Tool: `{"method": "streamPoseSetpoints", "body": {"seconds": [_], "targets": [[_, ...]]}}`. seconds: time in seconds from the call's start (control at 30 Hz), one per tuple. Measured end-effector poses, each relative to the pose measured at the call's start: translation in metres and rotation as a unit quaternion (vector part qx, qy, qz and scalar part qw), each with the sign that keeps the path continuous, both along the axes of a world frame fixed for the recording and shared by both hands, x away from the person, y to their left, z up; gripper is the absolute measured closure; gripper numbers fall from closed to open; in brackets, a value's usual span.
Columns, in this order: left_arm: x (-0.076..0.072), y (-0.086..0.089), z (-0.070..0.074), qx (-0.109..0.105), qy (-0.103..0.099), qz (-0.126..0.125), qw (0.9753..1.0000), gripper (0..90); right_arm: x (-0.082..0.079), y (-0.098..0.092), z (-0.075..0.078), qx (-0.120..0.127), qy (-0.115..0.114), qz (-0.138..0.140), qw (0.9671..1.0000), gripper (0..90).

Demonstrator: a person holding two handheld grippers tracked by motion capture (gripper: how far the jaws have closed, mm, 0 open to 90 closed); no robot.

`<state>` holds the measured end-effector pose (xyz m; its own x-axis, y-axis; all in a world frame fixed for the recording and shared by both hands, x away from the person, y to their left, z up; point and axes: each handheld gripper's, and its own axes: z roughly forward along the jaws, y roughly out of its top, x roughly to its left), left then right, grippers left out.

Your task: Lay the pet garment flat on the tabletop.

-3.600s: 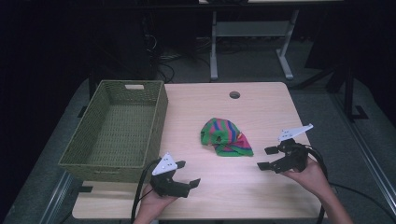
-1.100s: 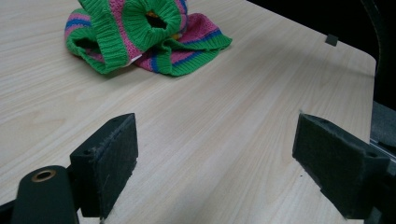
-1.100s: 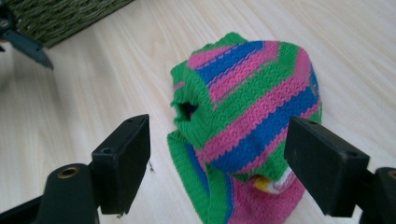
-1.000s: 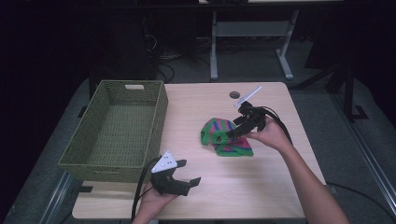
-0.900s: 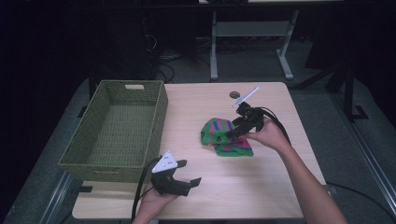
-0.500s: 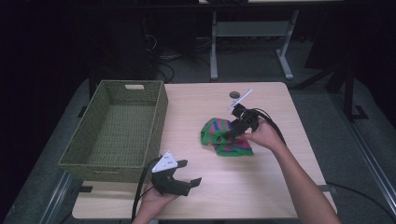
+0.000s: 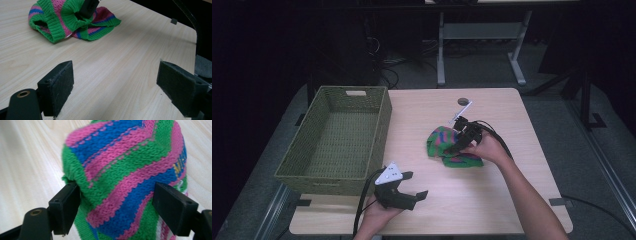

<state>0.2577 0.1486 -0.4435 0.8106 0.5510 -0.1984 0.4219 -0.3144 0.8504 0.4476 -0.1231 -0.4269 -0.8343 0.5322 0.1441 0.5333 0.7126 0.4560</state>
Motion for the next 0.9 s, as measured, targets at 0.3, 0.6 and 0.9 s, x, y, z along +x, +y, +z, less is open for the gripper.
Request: {"method": "streamPoseSetpoints", "body": {"seconds": [0.3,0.6,0.9], "targets": [[0.0,0.0,0.0,-0.001,0.0,-0.001,1.0,13.9,-0.002,0.01,-0.015,-0.042,-0.01,-0.002,0.9991,25.2],[0.0,0.0,0.0,-0.001,0.002,-0.001,1.0,13.9,-0.002,0.012,-0.016,-0.042,-0.007,-0.008,0.999,37.8],[0.0,-0.002,-0.001,0.001,0.001,-0.003,1.0,14.0,-0.003,0.009,-0.015,-0.021,0.0,-0.016,0.9996,62.0]]}}
